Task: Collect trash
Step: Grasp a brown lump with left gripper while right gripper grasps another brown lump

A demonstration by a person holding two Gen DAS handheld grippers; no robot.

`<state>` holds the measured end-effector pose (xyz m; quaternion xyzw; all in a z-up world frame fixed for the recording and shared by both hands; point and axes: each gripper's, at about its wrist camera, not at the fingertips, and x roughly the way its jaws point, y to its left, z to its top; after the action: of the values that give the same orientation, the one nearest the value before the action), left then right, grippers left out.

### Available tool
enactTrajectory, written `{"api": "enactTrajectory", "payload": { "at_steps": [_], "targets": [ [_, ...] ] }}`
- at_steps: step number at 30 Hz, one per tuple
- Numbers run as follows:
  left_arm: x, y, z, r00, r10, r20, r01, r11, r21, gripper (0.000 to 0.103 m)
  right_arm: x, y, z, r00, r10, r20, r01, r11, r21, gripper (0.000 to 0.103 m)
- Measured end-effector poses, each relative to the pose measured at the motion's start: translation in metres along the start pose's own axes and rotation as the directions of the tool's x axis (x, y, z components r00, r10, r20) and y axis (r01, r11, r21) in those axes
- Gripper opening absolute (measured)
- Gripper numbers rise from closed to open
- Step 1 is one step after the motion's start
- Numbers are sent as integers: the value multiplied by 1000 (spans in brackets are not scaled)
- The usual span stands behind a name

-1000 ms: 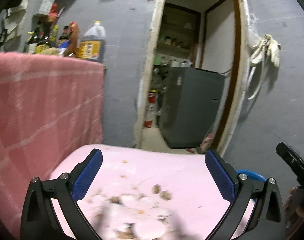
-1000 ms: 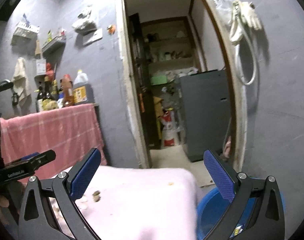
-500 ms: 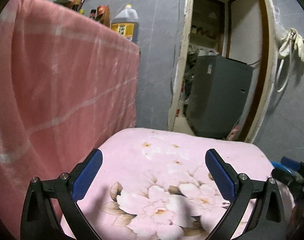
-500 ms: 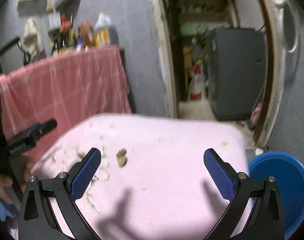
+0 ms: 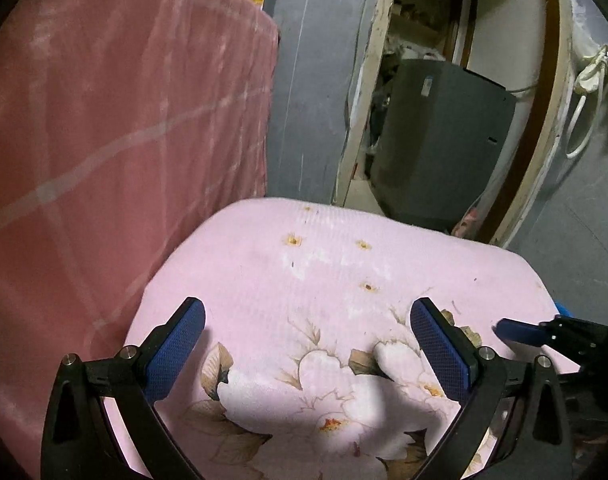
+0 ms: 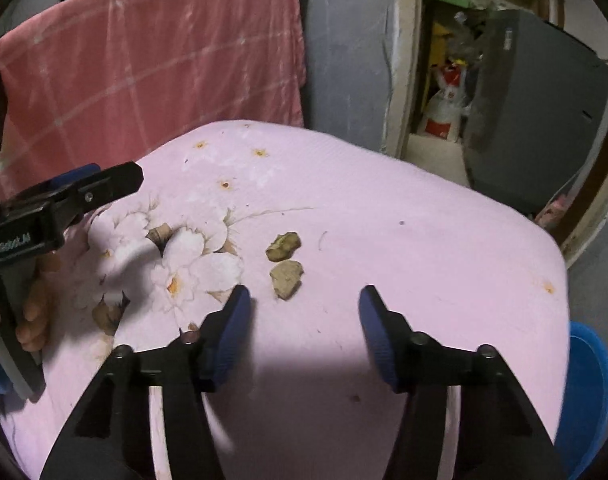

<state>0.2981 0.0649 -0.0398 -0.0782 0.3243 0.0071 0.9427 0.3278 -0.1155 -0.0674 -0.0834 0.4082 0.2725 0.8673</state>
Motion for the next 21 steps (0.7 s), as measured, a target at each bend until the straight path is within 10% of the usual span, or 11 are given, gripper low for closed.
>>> {"api": "enactTrajectory", "payload": {
  "at_steps": [8, 21],
  "targets": [
    [7, -9, 3, 998, -18, -56, 19, 999, 34, 100, 5, -7, 7, 999, 47, -22, -47, 999, 21, 14],
    [33, -53, 0, 984, -78, -161, 108, 977, 187, 100, -14, -33, -12, 999, 35, 22, -36, 997, 70, 9]
  ]
}}
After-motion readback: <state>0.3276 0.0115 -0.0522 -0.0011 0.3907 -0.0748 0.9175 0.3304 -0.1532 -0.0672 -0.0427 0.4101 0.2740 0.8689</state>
